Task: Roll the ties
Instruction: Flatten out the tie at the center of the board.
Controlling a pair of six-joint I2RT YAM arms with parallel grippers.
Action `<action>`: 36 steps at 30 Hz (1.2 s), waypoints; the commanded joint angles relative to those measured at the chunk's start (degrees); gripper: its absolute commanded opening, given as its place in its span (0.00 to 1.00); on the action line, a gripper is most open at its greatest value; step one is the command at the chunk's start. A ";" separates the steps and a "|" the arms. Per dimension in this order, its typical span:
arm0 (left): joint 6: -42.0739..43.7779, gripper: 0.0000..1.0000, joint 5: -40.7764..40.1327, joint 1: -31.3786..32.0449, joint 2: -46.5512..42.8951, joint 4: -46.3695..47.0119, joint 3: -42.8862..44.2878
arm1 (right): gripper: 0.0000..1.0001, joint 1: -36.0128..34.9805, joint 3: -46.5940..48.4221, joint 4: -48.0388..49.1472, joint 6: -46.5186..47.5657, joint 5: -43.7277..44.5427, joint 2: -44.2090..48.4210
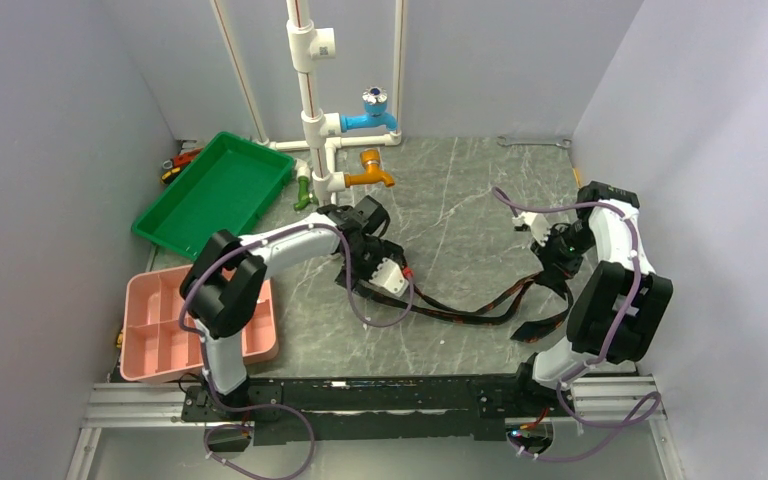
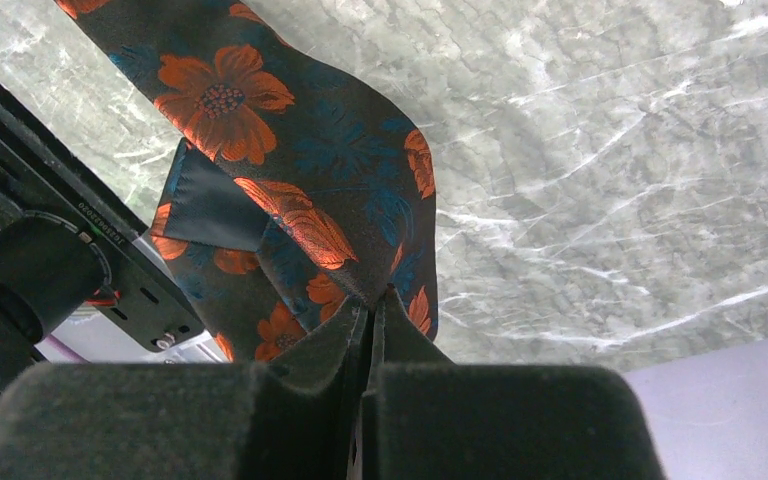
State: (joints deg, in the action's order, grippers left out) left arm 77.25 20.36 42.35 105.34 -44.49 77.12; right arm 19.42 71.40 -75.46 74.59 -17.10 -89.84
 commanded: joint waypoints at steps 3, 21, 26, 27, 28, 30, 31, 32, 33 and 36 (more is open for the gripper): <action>9.83 0.76 -11.82 0.49 3.23 8.04 -4.13 | 0.00 0.45 -1.89 -1.95 1.11 0.16 3.66; 0.87 0.00 17.17 -6.75 -24.26 -40.87 -3.54 | 0.00 -1.54 -3.58 -7.41 4.59 1.31 0.87; 0.38 0.00 12.42 -11.78 -12.87 -39.25 -4.60 | 0.00 -9.49 0.47 -2.30 -1.20 2.26 -14.49; -0.39 0.00 11.31 -12.29 -11.83 -36.59 -5.02 | 0.00 -10.54 1.62 -2.00 -2.07 1.95 -16.43; -1.13 0.00 9.77 -12.59 -11.22 -33.76 -5.85 | 0.00 -11.47 2.59 -1.55 -2.72 1.63 -18.11; -1.39 0.00 6.49 -12.97 -9.96 -28.93 -7.94 | 0.00 -12.51 4.35 -0.60 -3.83 1.15 -21.02; -1.67 0.00 5.07 -13.20 -9.20 -27.10 -8.91 | 0.00 -12.74 5.39 -0.40 -4.44 0.76 -22.35; -1.56 0.00 4.25 -13.61 -8.54 -25.66 -9.49 | 0.00 -12.87 6.47 -0.30 -5.04 0.27 -23.46; -1.61 0.00 4.07 -14.11 -7.89 -24.78 -9.65 | 0.00 -12.90 7.55 -0.10 -5.71 -0.14 -24.21; -2.71 0.08 3.35 -14.91 -6.76 -21.97 -9.50 | 0.31 -12.83 9.75 -0.06 -7.83 -0.32 -25.02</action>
State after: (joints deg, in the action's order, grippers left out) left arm 75.57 25.63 28.40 98.06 -71.75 67.37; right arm 6.33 77.38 -76.31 69.93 -15.25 -114.52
